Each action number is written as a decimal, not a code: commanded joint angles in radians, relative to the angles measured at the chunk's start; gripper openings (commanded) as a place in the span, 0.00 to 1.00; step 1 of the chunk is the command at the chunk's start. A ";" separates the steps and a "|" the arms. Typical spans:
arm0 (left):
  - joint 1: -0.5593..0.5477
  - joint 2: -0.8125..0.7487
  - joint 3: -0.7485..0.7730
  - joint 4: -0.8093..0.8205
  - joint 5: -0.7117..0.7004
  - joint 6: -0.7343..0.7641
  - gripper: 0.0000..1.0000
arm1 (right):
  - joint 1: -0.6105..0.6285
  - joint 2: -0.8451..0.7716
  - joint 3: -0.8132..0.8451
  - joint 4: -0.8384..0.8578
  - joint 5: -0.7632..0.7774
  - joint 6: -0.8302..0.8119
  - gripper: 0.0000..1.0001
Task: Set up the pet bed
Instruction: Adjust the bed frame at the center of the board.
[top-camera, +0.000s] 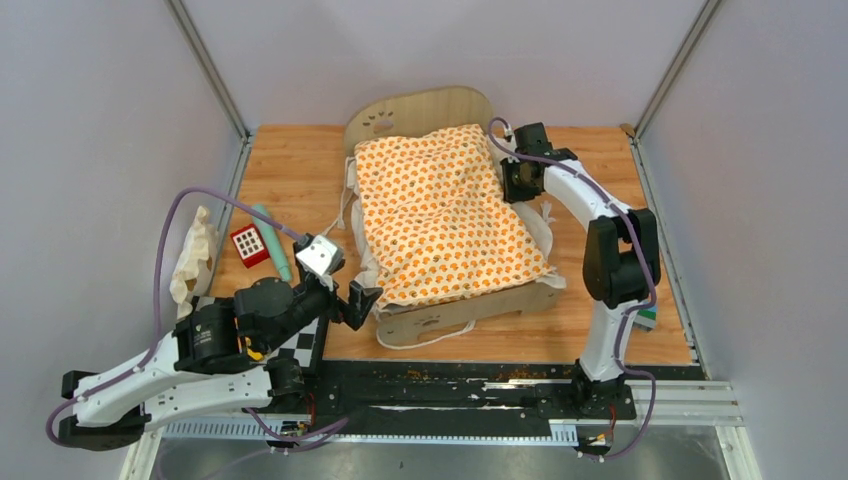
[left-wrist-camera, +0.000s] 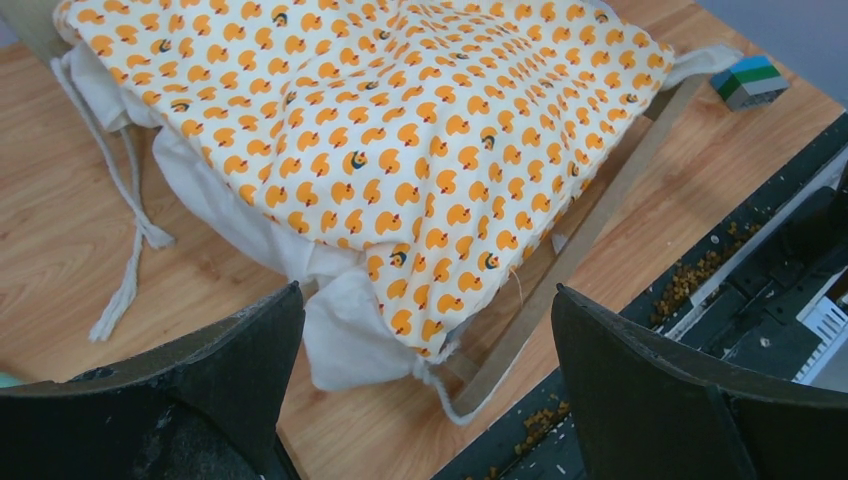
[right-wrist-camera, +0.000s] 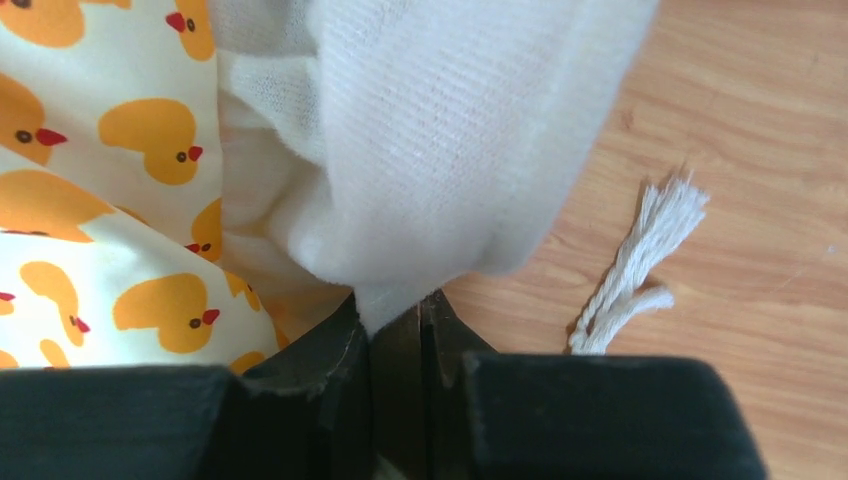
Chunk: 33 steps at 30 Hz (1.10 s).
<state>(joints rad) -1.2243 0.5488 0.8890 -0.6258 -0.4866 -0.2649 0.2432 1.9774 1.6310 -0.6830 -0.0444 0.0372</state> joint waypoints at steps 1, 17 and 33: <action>-0.005 -0.026 -0.010 -0.004 -0.094 -0.048 0.99 | -0.036 -0.173 -0.091 0.002 0.187 0.316 0.00; -0.006 0.104 0.031 -0.017 -0.219 -0.083 1.00 | -0.065 -0.620 -0.567 0.198 0.296 1.008 0.02; -0.005 0.430 0.227 0.234 0.015 0.243 1.00 | -0.002 -0.939 -0.595 -0.018 0.318 0.689 0.61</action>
<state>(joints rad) -1.2243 0.8974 1.0332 -0.5537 -0.5961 -0.1871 0.2451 1.1912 1.0077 -0.6109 0.2287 0.8547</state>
